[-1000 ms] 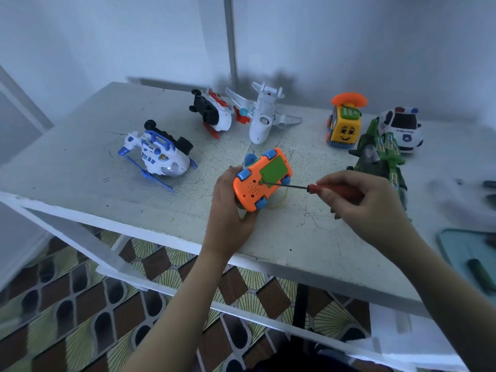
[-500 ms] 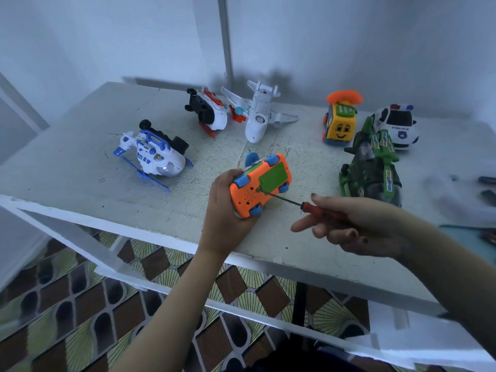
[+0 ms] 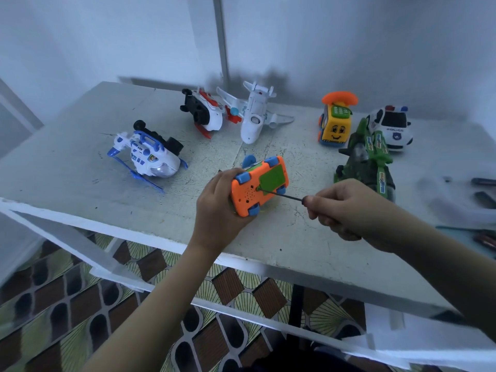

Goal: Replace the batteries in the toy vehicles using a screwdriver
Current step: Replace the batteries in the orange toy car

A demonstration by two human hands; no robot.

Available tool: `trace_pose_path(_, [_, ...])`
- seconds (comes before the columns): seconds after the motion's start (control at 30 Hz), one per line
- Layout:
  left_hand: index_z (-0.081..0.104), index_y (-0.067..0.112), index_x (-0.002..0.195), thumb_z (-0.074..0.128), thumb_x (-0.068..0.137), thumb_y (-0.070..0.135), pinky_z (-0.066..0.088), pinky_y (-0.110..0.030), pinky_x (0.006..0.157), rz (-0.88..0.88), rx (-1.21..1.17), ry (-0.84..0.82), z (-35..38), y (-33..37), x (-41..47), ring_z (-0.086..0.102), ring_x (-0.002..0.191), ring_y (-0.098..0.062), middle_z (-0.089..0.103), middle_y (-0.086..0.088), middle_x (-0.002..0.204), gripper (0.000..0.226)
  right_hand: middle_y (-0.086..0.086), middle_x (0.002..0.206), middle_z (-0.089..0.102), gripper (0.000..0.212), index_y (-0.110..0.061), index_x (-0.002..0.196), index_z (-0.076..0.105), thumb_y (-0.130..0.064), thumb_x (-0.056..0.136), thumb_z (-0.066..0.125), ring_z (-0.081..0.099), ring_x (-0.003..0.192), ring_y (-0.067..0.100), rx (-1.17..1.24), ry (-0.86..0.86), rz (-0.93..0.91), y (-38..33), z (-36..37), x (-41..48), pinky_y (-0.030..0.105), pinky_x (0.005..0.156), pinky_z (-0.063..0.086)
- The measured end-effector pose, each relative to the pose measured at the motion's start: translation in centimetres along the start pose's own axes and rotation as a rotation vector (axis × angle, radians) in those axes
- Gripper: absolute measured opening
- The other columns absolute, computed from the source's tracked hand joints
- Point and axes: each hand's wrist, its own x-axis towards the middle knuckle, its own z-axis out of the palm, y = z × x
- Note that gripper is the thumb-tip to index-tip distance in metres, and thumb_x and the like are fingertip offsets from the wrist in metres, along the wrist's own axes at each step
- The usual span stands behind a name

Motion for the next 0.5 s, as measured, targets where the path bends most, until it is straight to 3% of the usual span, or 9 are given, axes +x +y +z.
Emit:
trace_pose_path(0.2, [0.054,0.009,0.113,0.069,0.066,0.039,0.044,-0.017,0.071,0.007,0.033,-0.047,-0.3,0.2,0.4,0.055,0.088,-0.013,0.066,-0.009,0.1,0.058,0.011,0.053,0.059,0.035,-0.001,0.071,0.067,-0.027,0.092,0.058,0.043,0.044,0.013,-0.651,0.143,-0.431,0.0,-0.7,0.0,0.025,0.047,0.035])
trace_pose_path(0.37, [0.051,0.013,0.114,0.069,0.066,0.042,0.046,-0.022,0.069,0.018,0.05,-0.08,-0.6,0.4,0.5,0.055,0.089,-0.012,0.066,-0.007,0.101,0.058,-0.001,0.055,0.054,0.026,-0.003,0.073,0.066,-0.02,0.092,0.057,0.045,0.045,0.012,-0.988,0.202,-0.731,0.5,-1.2,0.1,0.022,0.046,0.037])
trace_pose_path(0.43, [0.052,0.012,0.114,0.069,0.066,0.043,0.046,-0.022,0.07,0.024,0.055,-0.089,-0.8,0.6,0.5,0.054,0.089,-0.011,0.066,-0.008,0.101,0.059,0.003,0.058,0.056,0.019,-0.003,0.077,0.066,-0.017,0.089,0.06,0.049,0.045,0.018,-1.077,0.196,-0.794,0.5,-1.6,-0.1,0.03,0.042,0.045])
trace_pose_path(0.5, [0.051,0.013,0.114,0.068,0.065,0.044,0.047,-0.023,0.068,0.012,0.043,-0.093,-1.2,0.8,0.4,0.054,0.086,-0.01,0.066,-0.007,0.098,0.06,0.003,0.064,0.059,0.019,-0.005,0.082,0.065,-0.021,0.09,0.061,0.052,0.051,0.017,-1.067,0.187,-0.743,0.4,-2.0,-0.2,0.034,0.05,0.049])
